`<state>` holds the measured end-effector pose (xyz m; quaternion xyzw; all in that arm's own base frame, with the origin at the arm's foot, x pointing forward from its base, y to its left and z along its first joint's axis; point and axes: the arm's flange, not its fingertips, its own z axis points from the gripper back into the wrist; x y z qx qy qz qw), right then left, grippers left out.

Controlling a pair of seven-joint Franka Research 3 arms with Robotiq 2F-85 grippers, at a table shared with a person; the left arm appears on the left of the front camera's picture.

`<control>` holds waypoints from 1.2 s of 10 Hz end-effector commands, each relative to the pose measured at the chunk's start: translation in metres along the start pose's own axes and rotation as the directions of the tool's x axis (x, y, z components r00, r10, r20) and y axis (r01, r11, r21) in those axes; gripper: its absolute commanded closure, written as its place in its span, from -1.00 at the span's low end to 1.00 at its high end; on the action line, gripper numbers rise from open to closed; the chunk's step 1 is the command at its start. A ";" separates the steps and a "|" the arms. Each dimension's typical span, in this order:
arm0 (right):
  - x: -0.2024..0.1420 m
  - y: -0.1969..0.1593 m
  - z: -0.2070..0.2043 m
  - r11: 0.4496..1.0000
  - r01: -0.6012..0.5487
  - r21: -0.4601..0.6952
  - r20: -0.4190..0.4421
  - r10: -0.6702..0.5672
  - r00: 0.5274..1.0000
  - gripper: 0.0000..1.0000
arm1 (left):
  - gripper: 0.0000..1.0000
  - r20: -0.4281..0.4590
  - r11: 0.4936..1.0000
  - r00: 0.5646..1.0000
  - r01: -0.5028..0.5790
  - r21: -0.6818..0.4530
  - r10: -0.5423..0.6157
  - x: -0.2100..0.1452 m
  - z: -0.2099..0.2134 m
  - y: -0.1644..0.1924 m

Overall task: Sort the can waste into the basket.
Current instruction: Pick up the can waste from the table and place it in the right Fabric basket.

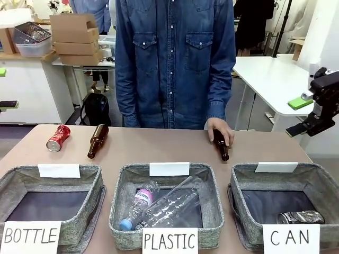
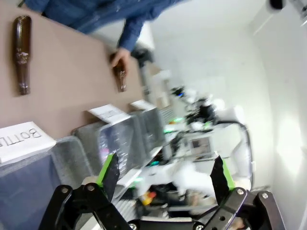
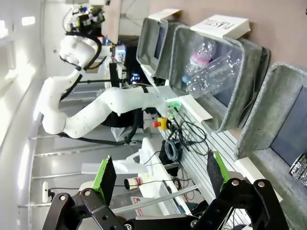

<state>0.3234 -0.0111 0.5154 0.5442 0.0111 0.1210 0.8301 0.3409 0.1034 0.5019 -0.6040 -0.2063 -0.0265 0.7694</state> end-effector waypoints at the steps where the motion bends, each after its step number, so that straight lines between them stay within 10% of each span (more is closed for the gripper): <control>1: -0.001 -0.002 0.004 1.000 -0.017 -0.007 -0.013 0.017 1.000 -1.00 | -1.00 -0.168 0.884 0.970 0.231 0.406 -0.176 0.019 -0.006 -0.012; 2: -0.001 -0.002 0.004 1.000 -0.017 -0.007 -0.013 0.017 1.000 -1.00 | -1.00 -0.352 0.724 0.924 0.346 0.596 -0.151 0.037 -0.021 -0.001; 4: -0.001 -0.002 0.004 1.000 -0.017 -0.007 -0.013 0.017 1.000 -1.00 | -1.00 -0.557 0.227 0.831 0.545 0.807 -0.016 0.064 -0.052 0.021; 6: -0.001 -0.002 0.004 1.000 -0.017 -0.007 -0.013 0.017 1.000 -1.00 | -1.00 -0.560 0.107 0.825 0.565 0.818 -0.076 0.085 -0.058 0.018; 7: -0.001 -0.002 0.004 1.000 -0.017 -0.007 -0.013 0.017 1.000 -1.00 | -1.00 -0.359 0.132 0.887 0.409 0.903 -0.290 0.099 -0.057 0.003; 8: -0.001 -0.002 0.004 1.000 -0.017 -0.007 -0.013 0.017 1.000 -1.00 | -1.00 -0.437 0.557 0.881 0.459 0.692 -0.182 0.081 -0.065 0.021; 10: -0.001 -0.002 0.004 1.000 -0.017 -0.007 -0.013 0.017 1.000 -1.00 | -1.00 -0.437 0.557 0.881 0.459 0.692 -0.182 0.081 -0.065 0.021; 11: -0.001 -0.002 0.004 1.000 -0.017 -0.007 -0.013 0.017 1.000 -1.00 | -1.00 -0.445 0.455 0.868 0.496 0.740 -0.223 0.092 -0.067 0.018; 12: -0.001 -0.002 0.004 1.000 -0.017 -0.007 -0.013 0.017 1.000 -1.00 | -1.00 -0.456 0.532 0.860 0.503 0.681 -0.229 0.098 -0.063 0.020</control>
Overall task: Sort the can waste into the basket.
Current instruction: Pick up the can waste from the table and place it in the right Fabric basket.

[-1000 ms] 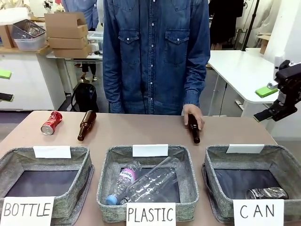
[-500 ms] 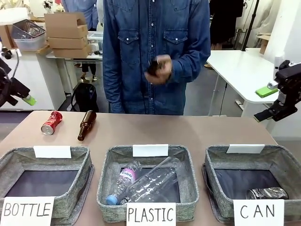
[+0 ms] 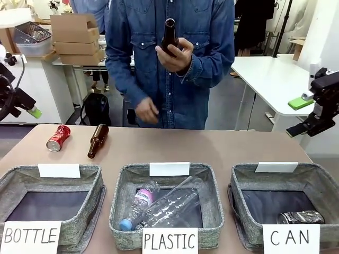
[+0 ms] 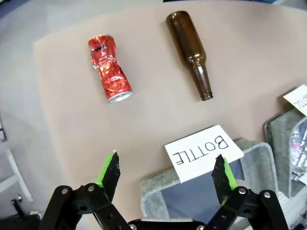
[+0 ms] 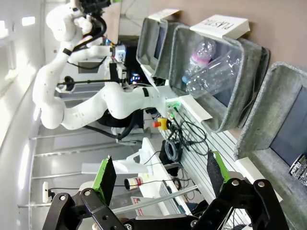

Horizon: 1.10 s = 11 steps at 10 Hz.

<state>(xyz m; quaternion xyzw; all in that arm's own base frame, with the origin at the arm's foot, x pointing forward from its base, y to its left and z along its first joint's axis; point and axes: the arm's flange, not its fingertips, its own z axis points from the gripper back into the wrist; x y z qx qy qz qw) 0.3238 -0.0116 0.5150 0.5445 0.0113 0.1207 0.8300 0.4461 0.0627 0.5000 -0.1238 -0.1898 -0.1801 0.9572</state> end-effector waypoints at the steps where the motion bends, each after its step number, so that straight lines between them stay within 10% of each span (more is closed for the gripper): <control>1: -0.002 -0.001 0.004 1.000 -0.018 -0.007 -0.013 0.018 1.000 -1.00 | -1.00 0.032 0.997 0.999 0.011 -0.078 -0.009 0.009 0.006 0.013; 7: -0.002 -0.001 0.004 1.000 -0.018 -0.007 -0.013 0.018 1.000 -1.00 | -1.00 -0.144 0.953 0.980 -0.168 -0.252 0.134 0.096 -0.089 0.057; 11: -0.002 -0.001 0.004 1.000 -0.018 -0.007 -0.013 0.018 1.000 -1.00 | -1.00 -0.177 0.930 0.971 -0.208 -0.304 0.159 0.037 0.016 0.114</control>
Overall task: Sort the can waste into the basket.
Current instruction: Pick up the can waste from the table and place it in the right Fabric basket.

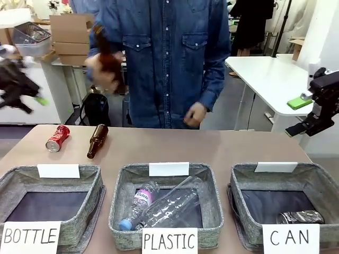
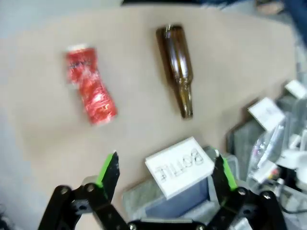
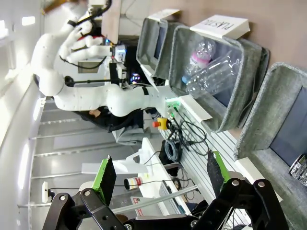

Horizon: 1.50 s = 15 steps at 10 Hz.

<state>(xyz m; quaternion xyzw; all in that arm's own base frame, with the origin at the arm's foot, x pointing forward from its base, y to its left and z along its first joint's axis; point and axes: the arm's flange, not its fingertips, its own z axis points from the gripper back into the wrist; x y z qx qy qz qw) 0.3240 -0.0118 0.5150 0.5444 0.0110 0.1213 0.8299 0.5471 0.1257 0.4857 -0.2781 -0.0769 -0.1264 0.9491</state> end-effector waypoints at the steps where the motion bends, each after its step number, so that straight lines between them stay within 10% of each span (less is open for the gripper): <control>1: -0.002 -0.001 0.003 1.000 -0.016 -0.007 -0.013 0.016 1.000 -1.00 | -1.00 -0.048 0.988 0.992 0.111 -0.103 -0.116 -0.072 0.071 0.011; 5: -0.002 -0.001 0.003 1.000 -0.016 -0.007 -0.013 0.016 1.000 -1.00 | -1.00 0.220 0.960 0.952 0.245 -0.139 -0.211 -0.196 0.120 0.012; 15: -0.002 -0.001 0.003 1.000 -0.016 -0.007 -0.013 0.016 1.000 -1.00 | -1.00 0.155 0.967 0.971 0.205 -0.153 -0.181 -0.161 0.119 0.024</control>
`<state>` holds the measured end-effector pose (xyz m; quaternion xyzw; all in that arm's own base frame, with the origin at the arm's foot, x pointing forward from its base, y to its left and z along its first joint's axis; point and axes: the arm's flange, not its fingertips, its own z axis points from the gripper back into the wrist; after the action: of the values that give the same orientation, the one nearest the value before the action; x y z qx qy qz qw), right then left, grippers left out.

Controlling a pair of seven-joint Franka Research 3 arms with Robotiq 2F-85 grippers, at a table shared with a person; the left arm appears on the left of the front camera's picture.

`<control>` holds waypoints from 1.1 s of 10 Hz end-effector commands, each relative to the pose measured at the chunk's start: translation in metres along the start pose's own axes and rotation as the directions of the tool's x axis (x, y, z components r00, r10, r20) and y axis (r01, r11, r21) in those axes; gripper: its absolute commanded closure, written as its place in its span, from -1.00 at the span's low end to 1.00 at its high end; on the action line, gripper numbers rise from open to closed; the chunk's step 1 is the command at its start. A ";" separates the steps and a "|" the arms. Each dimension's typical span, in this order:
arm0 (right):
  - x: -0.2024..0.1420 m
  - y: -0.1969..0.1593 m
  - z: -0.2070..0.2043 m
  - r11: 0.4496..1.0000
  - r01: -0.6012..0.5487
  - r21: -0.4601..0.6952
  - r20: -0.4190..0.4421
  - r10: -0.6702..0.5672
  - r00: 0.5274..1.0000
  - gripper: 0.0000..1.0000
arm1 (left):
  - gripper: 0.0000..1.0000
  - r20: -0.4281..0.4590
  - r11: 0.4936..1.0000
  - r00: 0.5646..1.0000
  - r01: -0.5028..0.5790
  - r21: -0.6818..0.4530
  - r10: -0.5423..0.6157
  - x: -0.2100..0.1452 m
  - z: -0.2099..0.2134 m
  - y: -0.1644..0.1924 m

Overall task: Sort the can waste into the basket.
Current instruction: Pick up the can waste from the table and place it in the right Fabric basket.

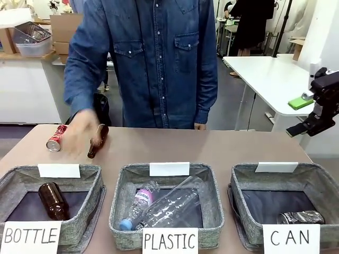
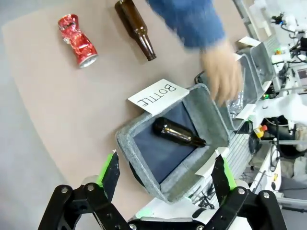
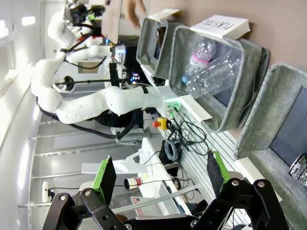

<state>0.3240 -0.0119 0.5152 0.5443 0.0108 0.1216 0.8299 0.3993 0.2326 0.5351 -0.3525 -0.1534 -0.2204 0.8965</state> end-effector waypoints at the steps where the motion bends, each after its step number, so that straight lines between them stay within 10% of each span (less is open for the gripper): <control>1: -0.002 -0.001 0.003 1.000 -0.016 -0.007 -0.013 0.016 1.000 -1.00 | -1.00 0.015 0.999 0.999 -0.044 0.017 0.044 -0.005 0.002 -0.001; 4: -0.002 -0.001 0.003 1.000 -0.016 -0.007 -0.013 0.016 1.000 -1.00 | -1.00 -0.064 0.963 0.995 -0.056 0.263 0.075 0.061 -0.062 -0.006; 9: -0.002 -0.001 0.003 1.000 -0.016 -0.007 -0.013 0.016 1.000 -1.00 | -1.00 -0.280 0.711 0.958 0.151 0.686 0.066 0.137 -0.184 0.053; 11: -0.002 -0.001 0.003 1.000 -0.016 -0.007 -0.013 0.016 1.000 -1.00 | -1.00 -0.260 0.796 0.965 0.132 0.591 0.033 0.145 -0.229 0.083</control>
<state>0.3240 -0.0117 0.5149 0.5443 0.0113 0.1217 0.8299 0.5818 0.0886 0.3906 0.0187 -0.0999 -0.2372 0.9661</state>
